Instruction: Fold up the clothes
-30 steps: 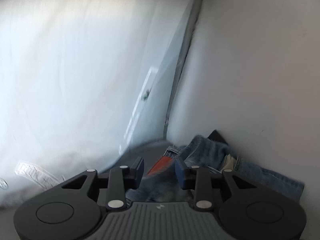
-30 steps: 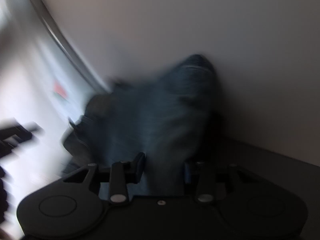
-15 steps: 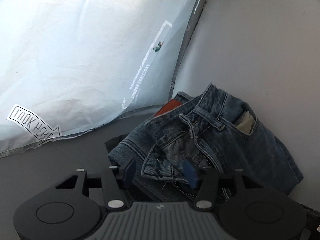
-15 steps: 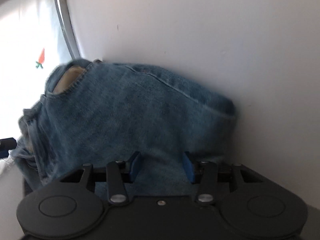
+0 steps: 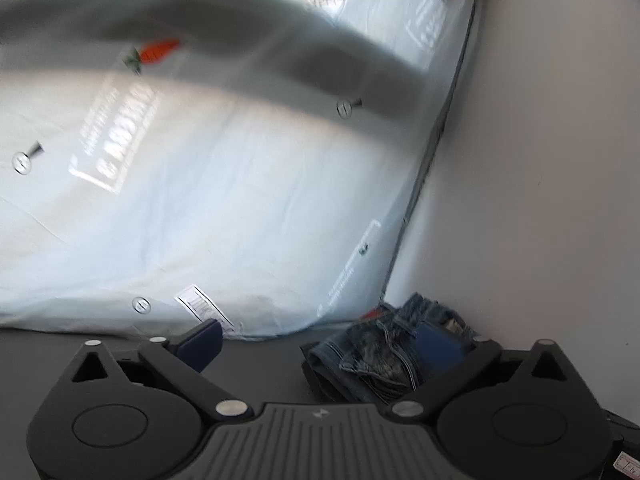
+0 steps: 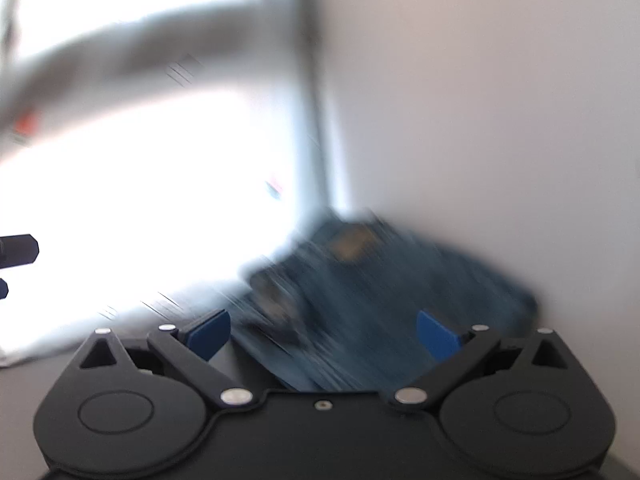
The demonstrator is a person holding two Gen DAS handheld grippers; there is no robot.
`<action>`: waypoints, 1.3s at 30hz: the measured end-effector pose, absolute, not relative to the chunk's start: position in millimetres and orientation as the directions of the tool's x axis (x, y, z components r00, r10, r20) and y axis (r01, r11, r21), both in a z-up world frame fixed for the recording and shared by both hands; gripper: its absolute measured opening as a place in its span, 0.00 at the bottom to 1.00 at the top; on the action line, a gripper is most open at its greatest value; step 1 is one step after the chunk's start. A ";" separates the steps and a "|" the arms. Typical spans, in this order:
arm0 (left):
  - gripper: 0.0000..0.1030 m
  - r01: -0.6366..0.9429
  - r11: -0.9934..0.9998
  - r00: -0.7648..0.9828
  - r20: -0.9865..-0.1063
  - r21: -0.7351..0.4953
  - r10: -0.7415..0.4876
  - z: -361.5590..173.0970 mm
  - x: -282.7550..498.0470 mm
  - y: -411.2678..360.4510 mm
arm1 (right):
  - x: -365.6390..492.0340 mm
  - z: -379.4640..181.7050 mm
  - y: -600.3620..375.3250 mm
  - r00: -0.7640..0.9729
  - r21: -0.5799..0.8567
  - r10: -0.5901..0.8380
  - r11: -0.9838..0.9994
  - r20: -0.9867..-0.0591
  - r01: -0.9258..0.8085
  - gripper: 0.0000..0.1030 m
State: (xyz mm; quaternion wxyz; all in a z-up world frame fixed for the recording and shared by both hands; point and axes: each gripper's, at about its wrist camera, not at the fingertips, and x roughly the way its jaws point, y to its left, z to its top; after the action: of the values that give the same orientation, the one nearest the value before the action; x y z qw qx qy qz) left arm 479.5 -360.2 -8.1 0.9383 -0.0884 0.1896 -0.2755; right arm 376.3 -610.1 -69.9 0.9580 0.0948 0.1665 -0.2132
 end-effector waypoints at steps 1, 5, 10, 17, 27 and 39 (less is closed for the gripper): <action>1.00 0.473 0.841 0.800 -0.274 -0.261 -0.535 4.2 464.7 -344.1 | 369.8 -59.9 -597.0 0.882 0.102 -0.356 0.909 -0.309 0.403 0.98; 1.00 0.408 0.886 0.878 -0.171 -0.221 -0.447 42.8 407.1 -283.3 | 343.2 -27.7 -542.4 0.949 0.095 -0.254 0.957 -0.186 0.274 1.00; 1.00 0.269 0.937 0.935 -0.171 -0.224 -0.310 56.8 347.8 -212.9 | 306.7 -12.0 -470.6 0.982 0.143 -0.105 0.981 -0.159 0.128 1.00; 1.00 0.130 0.981 0.967 -0.199 -0.147 -0.158 34.9 267.6 -132.4 | 257.6 -16.1 -368.7 0.976 0.160 0.100 0.985 -0.192 -0.069 1.00; 1.00 0.100 0.986 0.910 -0.387 -0.136 -0.146 34.8 187.8 -28.2 | 177.7 -8.0 -239.8 0.931 0.121 0.158 0.985 -0.329 -0.124 1.00; 1.00 0.142 0.989 0.840 -0.523 -0.045 -0.145 0.8 108.1 49.4 | 100.8 -31.4 -144.4 0.824 0.118 0.100 0.992 -0.557 -0.040 1.00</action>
State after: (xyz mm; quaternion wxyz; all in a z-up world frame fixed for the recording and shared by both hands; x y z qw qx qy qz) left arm 108.1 49.4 0.8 0.9591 -0.0023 0.2728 -0.0749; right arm 100.8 -144.4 -31.4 0.9537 0.0506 0.2942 0.0368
